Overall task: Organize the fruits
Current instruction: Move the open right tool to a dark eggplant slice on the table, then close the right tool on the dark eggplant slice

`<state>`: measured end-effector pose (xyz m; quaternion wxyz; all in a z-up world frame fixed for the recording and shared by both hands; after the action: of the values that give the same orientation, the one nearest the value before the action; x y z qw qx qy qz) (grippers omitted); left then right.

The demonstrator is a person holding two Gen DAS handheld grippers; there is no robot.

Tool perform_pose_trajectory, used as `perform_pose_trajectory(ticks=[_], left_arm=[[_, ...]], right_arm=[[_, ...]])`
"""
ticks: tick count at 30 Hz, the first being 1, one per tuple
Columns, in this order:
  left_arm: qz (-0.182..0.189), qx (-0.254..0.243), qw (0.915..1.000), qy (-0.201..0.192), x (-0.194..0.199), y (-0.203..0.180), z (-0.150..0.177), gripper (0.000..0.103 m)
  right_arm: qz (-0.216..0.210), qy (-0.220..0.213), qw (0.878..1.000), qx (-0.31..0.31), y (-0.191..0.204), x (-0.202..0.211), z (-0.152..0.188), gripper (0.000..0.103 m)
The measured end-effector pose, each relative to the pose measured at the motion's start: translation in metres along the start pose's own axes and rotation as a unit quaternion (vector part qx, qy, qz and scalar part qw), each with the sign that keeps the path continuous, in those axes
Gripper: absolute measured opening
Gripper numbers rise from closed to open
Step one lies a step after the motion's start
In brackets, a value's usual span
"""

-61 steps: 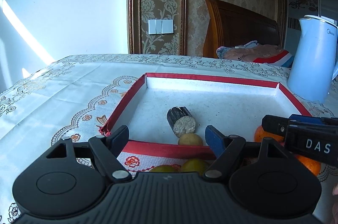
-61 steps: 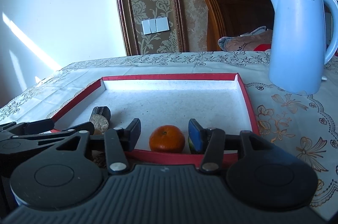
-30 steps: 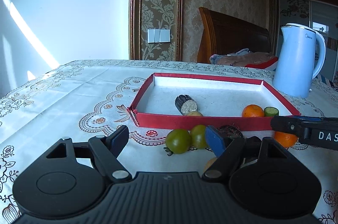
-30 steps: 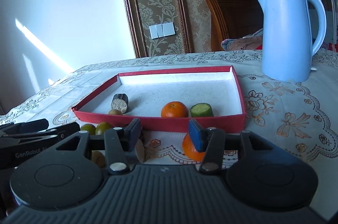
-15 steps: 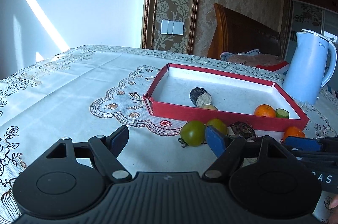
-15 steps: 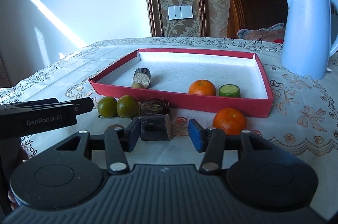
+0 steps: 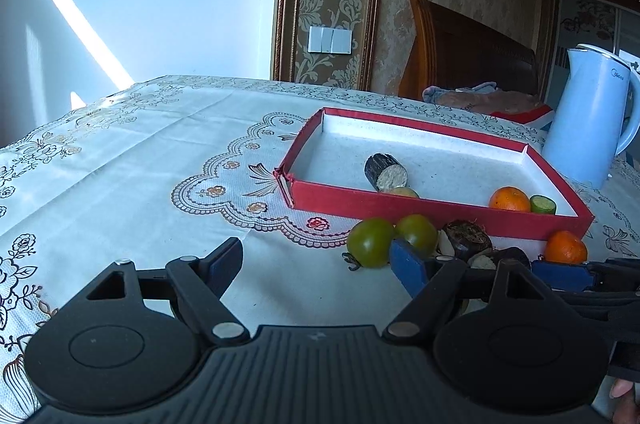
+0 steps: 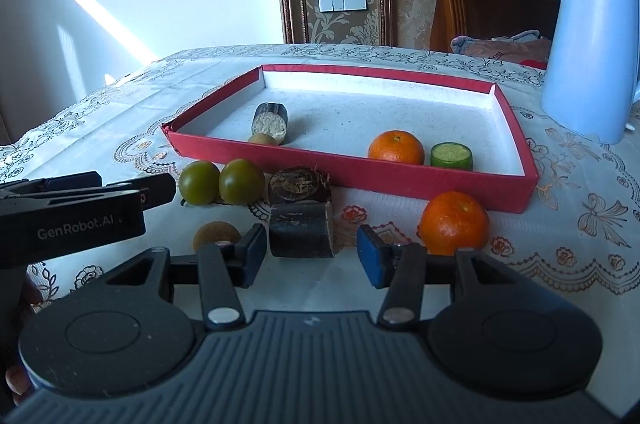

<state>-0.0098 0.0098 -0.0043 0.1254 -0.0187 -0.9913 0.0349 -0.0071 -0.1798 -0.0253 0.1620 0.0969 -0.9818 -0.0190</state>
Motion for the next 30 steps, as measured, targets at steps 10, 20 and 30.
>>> perform_pose_trajectory(ticks=[10, 20, 30], left_arm=[[0.000, 0.000, 1.0000, 0.003, -0.0018, 0.0001, 0.0006, 0.082], [0.000, 0.003, 1.0000, 0.006, -0.0031, 0.0017, 0.0008, 0.083], [-0.002, 0.010, 0.9999, 0.008, -0.0039, 0.0038, 0.0011, 0.084]], right_arm=[[0.013, 0.015, 1.000, 0.001, 0.0014, -0.0076, 0.0012, 0.048], [0.014, 0.020, 1.000, 0.005, 0.0023, -0.0101, 0.0025, 0.048], [0.008, 0.017, 1.000, 0.001, 0.0022, -0.0091, 0.0023, 0.038]])
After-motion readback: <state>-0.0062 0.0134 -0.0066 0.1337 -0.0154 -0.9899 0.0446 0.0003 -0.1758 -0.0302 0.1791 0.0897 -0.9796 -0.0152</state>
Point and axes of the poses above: each gripper's, at about its wrist camera, not at the fingertips, and x roughly against the way its jaws point, y to its left, z to its underside, the point moved 1 cm from there along -x, roughly the way its jaws point, and after that the axes turned 14 degrees about -y, right-handed, at the moved point
